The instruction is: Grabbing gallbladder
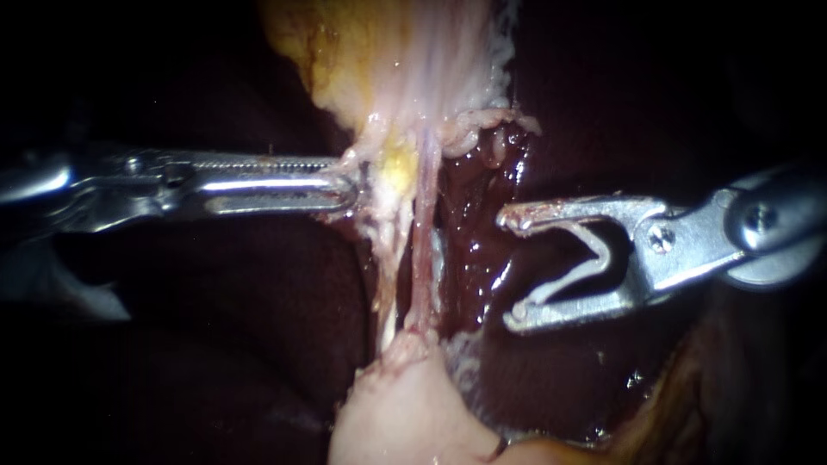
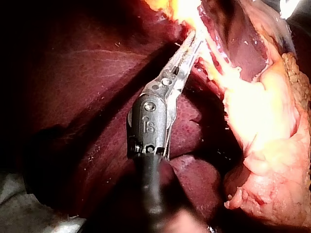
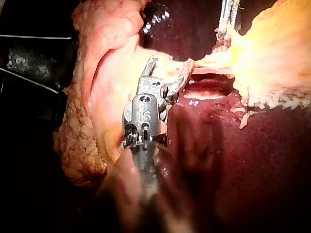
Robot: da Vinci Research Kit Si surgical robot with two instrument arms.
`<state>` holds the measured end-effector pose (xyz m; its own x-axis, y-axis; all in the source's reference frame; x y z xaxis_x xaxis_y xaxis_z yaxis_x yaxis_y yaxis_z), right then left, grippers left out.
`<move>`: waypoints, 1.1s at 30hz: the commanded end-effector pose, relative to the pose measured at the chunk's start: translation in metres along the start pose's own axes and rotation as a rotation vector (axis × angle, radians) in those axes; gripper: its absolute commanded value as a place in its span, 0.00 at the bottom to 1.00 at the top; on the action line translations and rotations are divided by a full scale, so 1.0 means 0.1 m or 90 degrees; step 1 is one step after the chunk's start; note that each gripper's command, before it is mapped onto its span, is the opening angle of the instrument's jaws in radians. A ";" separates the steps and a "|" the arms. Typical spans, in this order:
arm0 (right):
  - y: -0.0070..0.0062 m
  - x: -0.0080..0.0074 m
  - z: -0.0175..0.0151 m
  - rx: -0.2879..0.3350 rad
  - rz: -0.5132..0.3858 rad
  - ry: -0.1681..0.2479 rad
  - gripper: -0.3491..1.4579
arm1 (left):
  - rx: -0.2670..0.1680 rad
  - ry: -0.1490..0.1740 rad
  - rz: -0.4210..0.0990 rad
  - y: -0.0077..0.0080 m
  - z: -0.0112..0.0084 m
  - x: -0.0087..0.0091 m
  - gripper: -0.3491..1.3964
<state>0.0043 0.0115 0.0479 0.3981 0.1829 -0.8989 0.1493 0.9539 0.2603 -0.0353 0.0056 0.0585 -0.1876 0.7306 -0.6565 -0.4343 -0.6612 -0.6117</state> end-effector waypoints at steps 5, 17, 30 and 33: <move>0.000 0.000 0.000 0.000 0.000 0.000 0.45 | 0.003 -0.024 -0.020 0.000 -0.004 0.001 0.00; -0.001 0.000 -0.001 0.001 0.000 0.000 0.45 | -0.018 -0.049 -0.075 -0.007 -0.047 0.039 0.00; -0.001 0.000 -0.002 0.001 0.000 0.000 0.45 | 0.005 -0.015 -0.098 -0.032 -0.099 0.090 0.00; -0.001 0.000 -0.002 0.001 0.000 0.000 0.45 | 0.005 -0.015 -0.099 -0.033 -0.100 0.090 0.00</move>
<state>0.0041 0.0114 0.0478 0.3978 0.1821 -0.8992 0.1510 0.9538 0.2599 -0.0268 0.0127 0.0501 -0.1387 0.8281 -0.5431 -0.4667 -0.5384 -0.7017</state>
